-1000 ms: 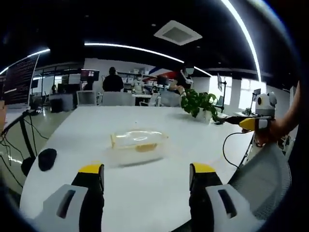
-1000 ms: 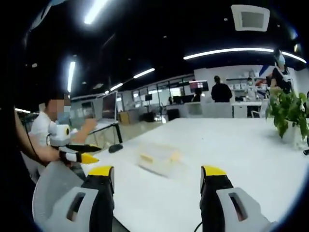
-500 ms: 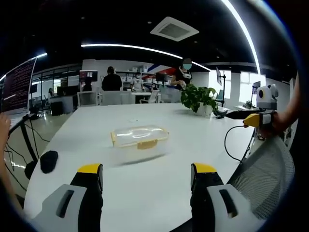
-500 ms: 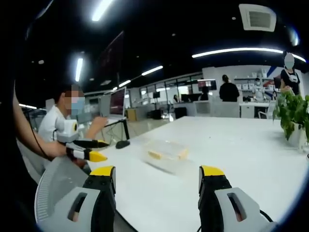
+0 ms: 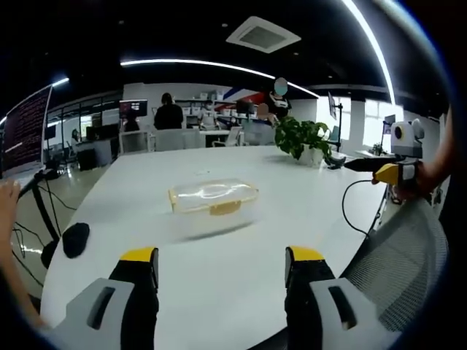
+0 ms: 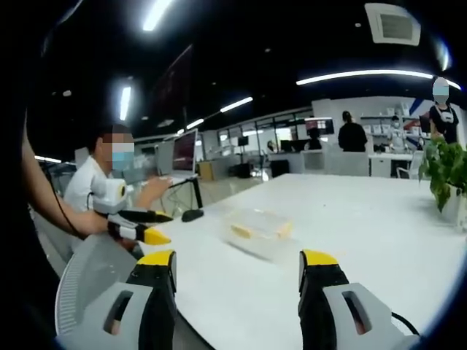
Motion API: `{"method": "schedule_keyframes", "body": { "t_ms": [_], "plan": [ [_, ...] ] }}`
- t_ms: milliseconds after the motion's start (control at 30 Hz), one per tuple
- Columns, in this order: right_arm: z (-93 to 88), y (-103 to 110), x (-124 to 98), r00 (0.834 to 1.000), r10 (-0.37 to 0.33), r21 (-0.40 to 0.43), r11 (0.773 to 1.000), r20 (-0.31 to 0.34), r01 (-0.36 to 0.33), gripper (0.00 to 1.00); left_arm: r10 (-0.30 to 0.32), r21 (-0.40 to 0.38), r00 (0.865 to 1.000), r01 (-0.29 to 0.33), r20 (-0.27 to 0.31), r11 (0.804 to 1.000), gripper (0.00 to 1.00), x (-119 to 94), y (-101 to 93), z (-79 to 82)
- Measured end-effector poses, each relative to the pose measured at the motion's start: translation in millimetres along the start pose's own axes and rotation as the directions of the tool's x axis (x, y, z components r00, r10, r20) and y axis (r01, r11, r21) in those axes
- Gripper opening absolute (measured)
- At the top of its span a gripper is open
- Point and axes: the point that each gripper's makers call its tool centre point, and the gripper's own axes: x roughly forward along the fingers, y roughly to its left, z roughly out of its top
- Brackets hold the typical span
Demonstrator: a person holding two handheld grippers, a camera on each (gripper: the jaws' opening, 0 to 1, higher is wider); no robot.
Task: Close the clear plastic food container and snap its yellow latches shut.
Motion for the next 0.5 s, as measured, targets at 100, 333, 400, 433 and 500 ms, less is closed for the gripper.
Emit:
{"method": "schedule_keyframes", "body": {
  "t_ms": [100, 333, 400, 433, 500],
  "plan": [
    [-0.8, 1.5, 0.5, 1.000, 0.005, 0.001, 1.000, -0.006, -0.005, 0.67, 0.003, -0.004, 1.000, -0.003, 0.000, 1.000, 0.69, -1.0, -0.1, 0.2],
    [-1.8, -0.1, 0.9, 1.000, 0.006, 0.020, 1.000, -0.011, -0.005, 0.67, 0.002, -0.014, 1.000, -0.002, 0.008, 1.000, 0.69, -1.3, 0.4, 0.5],
    [-0.4, -1.6, 0.1, 1.000, -0.003, 0.019, 1.000, -0.005, 0.003, 0.66, -0.001, -0.018, 1.000, 0.001, 0.011, 1.000, 0.69, -1.1, 0.0, 1.4],
    [0.5, -0.7, -0.2, 1.000, 0.000, 0.024, 1.000, -0.001, 0.000, 0.66, 0.002, -0.018, 1.000, -0.002, 0.014, 1.000, 0.69, -1.4, 0.5, 2.1],
    [-2.6, 0.3, 0.1, 1.000, 0.005, 0.019, 1.000, -0.017, -0.005, 0.66, 0.006, -0.019, 1.000, -0.006, 0.011, 1.000, 0.69, -1.7, 1.3, 0.5]
  ]
}}
